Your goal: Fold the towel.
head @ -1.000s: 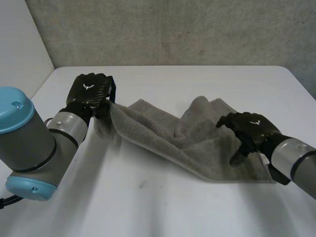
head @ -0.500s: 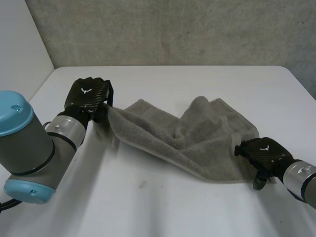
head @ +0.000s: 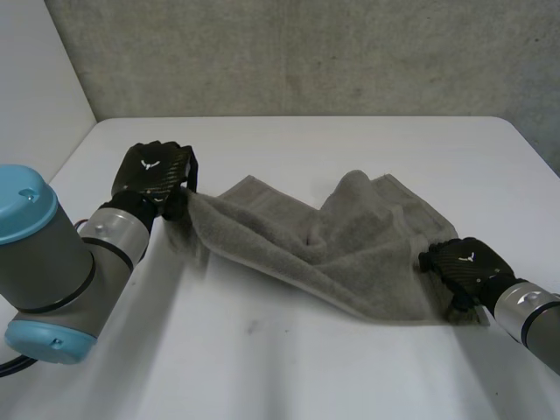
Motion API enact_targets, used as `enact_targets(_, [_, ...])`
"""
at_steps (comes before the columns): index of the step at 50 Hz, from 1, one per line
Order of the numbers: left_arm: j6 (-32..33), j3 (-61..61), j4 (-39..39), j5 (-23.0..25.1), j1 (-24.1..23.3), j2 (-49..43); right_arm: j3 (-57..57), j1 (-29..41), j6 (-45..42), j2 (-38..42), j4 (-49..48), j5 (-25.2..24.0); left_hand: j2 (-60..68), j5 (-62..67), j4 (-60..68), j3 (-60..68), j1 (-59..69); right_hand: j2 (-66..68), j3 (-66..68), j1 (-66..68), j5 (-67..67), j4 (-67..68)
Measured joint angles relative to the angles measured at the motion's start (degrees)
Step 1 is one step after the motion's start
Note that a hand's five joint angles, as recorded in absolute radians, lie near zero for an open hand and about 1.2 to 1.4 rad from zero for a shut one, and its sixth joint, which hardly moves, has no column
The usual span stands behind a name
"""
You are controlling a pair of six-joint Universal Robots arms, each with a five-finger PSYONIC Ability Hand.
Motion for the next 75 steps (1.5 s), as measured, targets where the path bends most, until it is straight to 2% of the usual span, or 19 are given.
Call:
enact_targets(13, [0.0,-0.1,0.0,0.0,0.1,0.0,1.1,-2.1,0.0,-2.4,2.9,-0.5,0.0,0.0,0.0,0.0,0.0,-1.7,-2.1,-1.6,-3.1,-2.1])
enact_targets(26, [0.0,-0.4,0.1,0.0,0.1,0.0,1.1,-2.4,-0.2,-0.8,2.6,-1.0,0.0,0.0,0.0,0.0,0.0,-1.7,-2.1,-1.6,-2.9,-2.1])
enact_targets(32, [0.0,-0.4,0.1,0.0,0.0,0.0,0.1,-2.1,-0.3,0.9,2.3,-0.9,0.0,0.0,0.0,0.0,0.0,1.0,1.1,1.4,1.9,1.1])
enact_targets(40, [0.0,-0.4,0.2,0.1,0.1,0.0,-2.1,-1.8,0.1,1.9,2.0,-0.8,0.0,0.0,0.0,0.0,0.0,13.4,13.3,13.4,8.5,13.2])
enact_targets(45, [0.0,-0.4,0.2,0.0,0.1,0.0,-3.4,-1.6,0.3,2.3,2.0,-0.7,0.0,0.0,0.0,0.0,0.0,13.8,14.0,14.1,14.0,13.9])
enact_targets(56, [0.0,-0.4,0.2,0.0,0.1,0.0,-4.6,-1.3,0.5,2.8,2.1,-0.7,0.0,0.0,0.0,0.0,0.0,14.1,14.5,14.4,14.6,14.2])
enact_targets(59, [0.0,-0.4,0.2,0.0,0.1,0.0,-4.7,-1.3,0.5,2.8,2.1,-0.7,0.0,0.0,0.0,0.0,0.0,19.3,19.2,19.2,19.3,19.2])
enact_targets(61, [0.0,-0.4,0.2,0.0,0.1,0.0,-4.8,-1.3,0.6,2.7,2.1,-0.7,0.0,0.0,0.0,0.0,0.0,26.4,26.2,27.0,26.8,26.1])
enact_targets(63, [0.0,-0.4,0.2,0.0,0.1,0.0,-5.0,-1.3,0.6,2.4,2.2,-0.7,0.0,0.0,0.0,0.0,0.0,39.9,39.3,40.0,40.5,39.5])
enact_targets(66, [0.0,-0.4,0.2,0.0,0.1,0.0,-5.3,-1.3,0.7,1.7,2.3,-0.7,0.0,0.0,0.0,0.0,0.0,48.0,47.7,48.5,49.3,48.0])
enact_targets(75, [0.2,-0.8,0.0,0.1,0.0,0.3,-5.8,-1.5,0.9,-6.4,3.7,-0.4,0.0,0.0,0.0,0.0,0.0,48.5,49.5,48.9,50.5,49.7])
